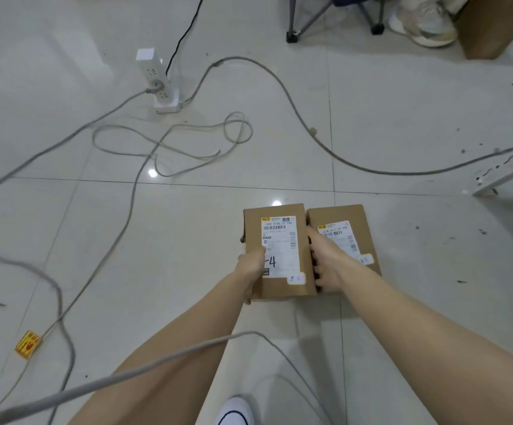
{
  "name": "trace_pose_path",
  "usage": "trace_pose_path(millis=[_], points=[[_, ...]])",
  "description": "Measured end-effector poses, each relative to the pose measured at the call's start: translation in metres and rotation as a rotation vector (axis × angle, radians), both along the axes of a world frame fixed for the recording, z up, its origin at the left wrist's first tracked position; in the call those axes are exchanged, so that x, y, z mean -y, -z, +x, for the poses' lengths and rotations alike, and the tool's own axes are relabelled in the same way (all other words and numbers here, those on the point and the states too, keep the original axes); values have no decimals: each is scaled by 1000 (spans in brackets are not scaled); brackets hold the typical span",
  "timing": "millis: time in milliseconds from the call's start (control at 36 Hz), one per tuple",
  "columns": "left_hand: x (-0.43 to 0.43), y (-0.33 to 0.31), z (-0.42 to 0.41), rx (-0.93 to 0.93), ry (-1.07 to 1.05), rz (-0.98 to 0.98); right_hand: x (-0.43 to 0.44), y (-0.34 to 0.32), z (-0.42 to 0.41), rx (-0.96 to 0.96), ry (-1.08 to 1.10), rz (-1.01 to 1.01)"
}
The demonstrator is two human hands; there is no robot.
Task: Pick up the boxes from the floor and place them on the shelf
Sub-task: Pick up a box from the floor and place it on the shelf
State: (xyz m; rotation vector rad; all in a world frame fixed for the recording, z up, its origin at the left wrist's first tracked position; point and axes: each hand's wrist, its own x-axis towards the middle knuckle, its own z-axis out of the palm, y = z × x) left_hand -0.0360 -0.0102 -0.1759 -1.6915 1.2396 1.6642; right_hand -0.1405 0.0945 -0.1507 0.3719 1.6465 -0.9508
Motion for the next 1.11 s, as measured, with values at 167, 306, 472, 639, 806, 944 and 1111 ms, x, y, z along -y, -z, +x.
trace_pose_path(millis=[167, 306, 472, 639, 806, 944, 1111], points=[[6, -92, -3, -42, 18, -59, -4, -106, 0, -46, -6, 9], [5, -219, 5, -88, 93, -104, -15, -224, 6, -52, 20, -46], [9, -386, 2, -172, 160, -198, -25, -384, -2, -71, -12, -92], [20, -541, -22, -283, 226, -329, -27, -546, -20, -188, 43, -205], [25, -670, -45, -377, 293, -470, -30, -675, -38, -294, 79, -264], [19, -753, -46, -457, 327, -527, -37, -754, -37, -388, 65, -297], [14, -824, -35, -536, 333, -592, -49, -832, -26, -503, 37, -324]])
